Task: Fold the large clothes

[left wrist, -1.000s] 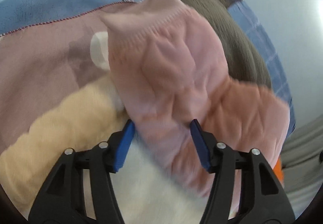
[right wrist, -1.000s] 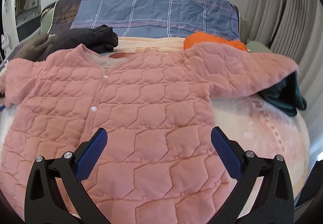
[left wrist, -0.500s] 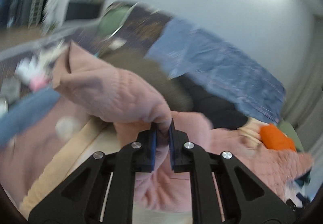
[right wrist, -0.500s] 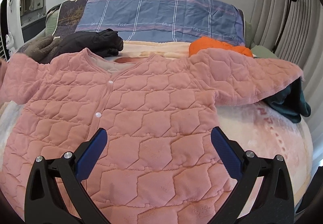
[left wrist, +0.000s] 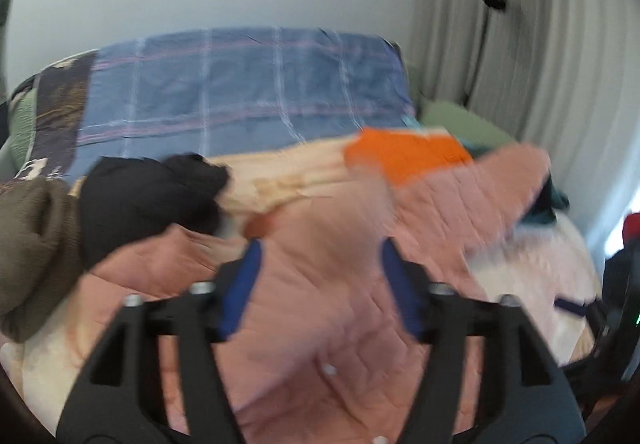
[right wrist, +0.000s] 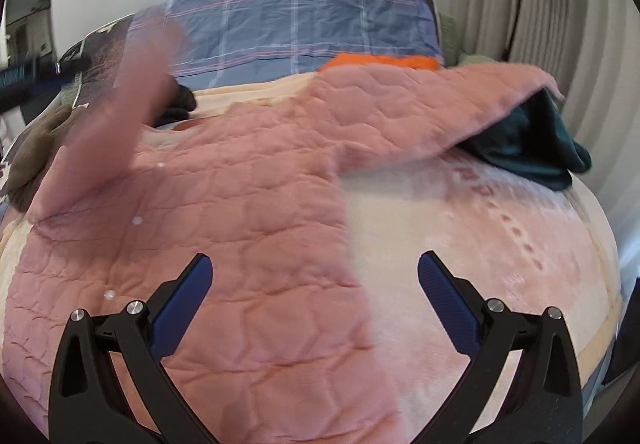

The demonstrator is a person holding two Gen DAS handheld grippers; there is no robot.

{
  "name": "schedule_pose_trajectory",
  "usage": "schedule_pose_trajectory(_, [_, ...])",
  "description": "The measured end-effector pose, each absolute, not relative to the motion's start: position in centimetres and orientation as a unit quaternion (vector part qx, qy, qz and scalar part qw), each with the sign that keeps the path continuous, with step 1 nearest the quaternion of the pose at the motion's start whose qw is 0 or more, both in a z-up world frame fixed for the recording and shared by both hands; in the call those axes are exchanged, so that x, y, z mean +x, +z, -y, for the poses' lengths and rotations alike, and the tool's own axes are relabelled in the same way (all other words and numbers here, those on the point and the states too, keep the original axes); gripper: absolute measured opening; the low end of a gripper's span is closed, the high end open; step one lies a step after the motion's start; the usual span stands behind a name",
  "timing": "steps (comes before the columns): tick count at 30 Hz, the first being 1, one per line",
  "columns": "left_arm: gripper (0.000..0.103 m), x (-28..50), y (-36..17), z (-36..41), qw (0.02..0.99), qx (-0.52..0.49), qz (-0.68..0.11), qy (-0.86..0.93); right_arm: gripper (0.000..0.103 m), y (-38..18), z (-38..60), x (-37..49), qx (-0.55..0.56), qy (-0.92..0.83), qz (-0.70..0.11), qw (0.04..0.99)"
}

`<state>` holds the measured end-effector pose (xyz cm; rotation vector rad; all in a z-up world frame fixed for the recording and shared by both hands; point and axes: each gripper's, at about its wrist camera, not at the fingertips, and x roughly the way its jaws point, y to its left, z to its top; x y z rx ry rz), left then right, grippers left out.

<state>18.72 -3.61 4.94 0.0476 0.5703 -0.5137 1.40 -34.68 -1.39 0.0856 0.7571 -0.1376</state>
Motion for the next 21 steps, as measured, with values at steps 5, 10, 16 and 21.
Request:
schedule_pose_trajectory(5, [0.087, 17.0, 2.7, 2.3, 0.929, 0.067, -0.283, -0.227, 0.102, -1.9, 35.7, 2.6, 0.095, -0.001, -0.395, 0.914])
schedule_pose_trajectory(10, [0.088, 15.8, -0.1, -5.0, 0.935, 0.087, -0.320, -0.128, 0.102, -3.1, 35.0, 6.7, 0.187, 0.102, -0.456, 0.864])
schedule_pose_trajectory(16, [0.089, 14.2, -4.3, -13.8, 0.921, 0.056, -0.384, -0.044, 0.100, -4.0, 31.6, 12.4, 0.221, 0.148, -0.485, 0.833])
schedule_pose_trajectory(21, [0.092, 14.3, -6.2, -15.7, 0.912, 0.065, -0.404, -0.036, 0.085, -6.2, 29.2, 17.0, 0.232, 0.120, -0.521, 0.813])
